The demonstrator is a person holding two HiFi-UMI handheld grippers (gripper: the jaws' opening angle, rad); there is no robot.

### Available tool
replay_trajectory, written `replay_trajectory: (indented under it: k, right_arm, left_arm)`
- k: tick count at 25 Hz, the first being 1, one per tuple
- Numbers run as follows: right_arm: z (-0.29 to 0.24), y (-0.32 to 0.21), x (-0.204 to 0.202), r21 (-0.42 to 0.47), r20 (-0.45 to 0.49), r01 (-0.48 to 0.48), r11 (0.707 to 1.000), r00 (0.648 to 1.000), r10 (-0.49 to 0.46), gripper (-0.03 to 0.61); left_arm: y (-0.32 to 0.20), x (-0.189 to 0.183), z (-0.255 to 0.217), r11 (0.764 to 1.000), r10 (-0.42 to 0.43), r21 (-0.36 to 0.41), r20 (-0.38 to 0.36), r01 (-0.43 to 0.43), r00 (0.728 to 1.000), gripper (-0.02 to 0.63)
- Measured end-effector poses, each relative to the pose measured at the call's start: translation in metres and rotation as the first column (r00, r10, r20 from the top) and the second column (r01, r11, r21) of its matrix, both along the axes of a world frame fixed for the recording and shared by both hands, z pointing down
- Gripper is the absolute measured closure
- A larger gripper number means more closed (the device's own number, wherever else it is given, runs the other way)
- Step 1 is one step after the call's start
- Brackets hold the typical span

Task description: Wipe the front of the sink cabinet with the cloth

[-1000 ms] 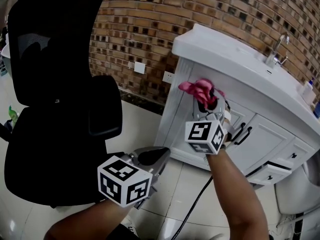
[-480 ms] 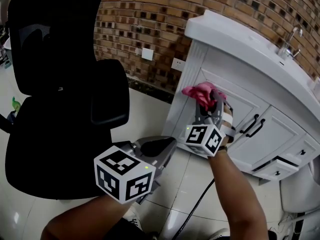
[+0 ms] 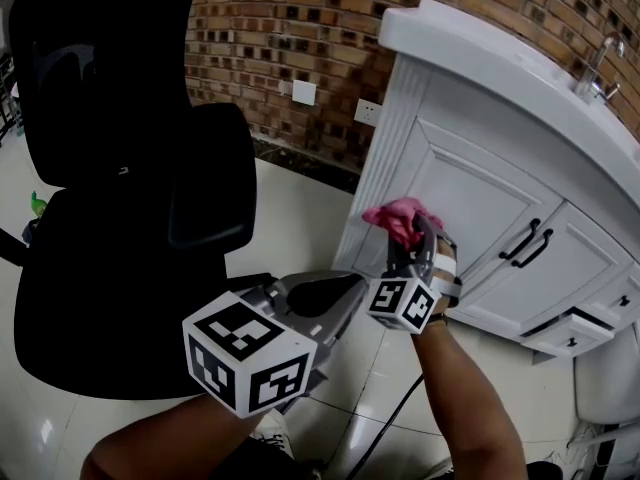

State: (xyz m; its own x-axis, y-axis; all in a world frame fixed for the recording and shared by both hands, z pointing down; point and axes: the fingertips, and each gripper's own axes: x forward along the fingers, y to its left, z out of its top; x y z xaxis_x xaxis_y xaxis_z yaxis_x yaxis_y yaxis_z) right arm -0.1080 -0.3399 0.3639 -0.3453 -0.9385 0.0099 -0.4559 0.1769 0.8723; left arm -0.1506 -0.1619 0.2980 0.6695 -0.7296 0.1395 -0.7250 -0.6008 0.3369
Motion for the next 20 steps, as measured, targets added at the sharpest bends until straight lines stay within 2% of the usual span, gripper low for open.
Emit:
replay_trajectory:
  k: [11, 17, 20]
  right_arm:
    - [0.107, -0.001, 0.003, -0.153, -0.035, -0.008, 0.988, 0.999, 0.003, 0.434]
    - [0.166, 0.0, 0.003, -0.251, -0.087, -0.024, 0.968, 0.996, 0.002, 0.436]
    - [0.196, 0.0, 0.007, -0.314, -0.11, -0.044, 0.948, 0.994, 0.01, 0.437]
  left_arm:
    - [-0.002, -0.006, 0.004, 1.0, -0.006, -0.011, 0.024, 0.006, 1.0, 0.609]
    - [-0.003, -0.006, 0.007, 1.0, -0.003, -0.026, 0.027, 0.004, 1.0, 0.609]
    - [-0.004, -0.003, 0.009, 1.0, 0.006, -0.03, 0.03, -0.006, 1.0, 0.609]
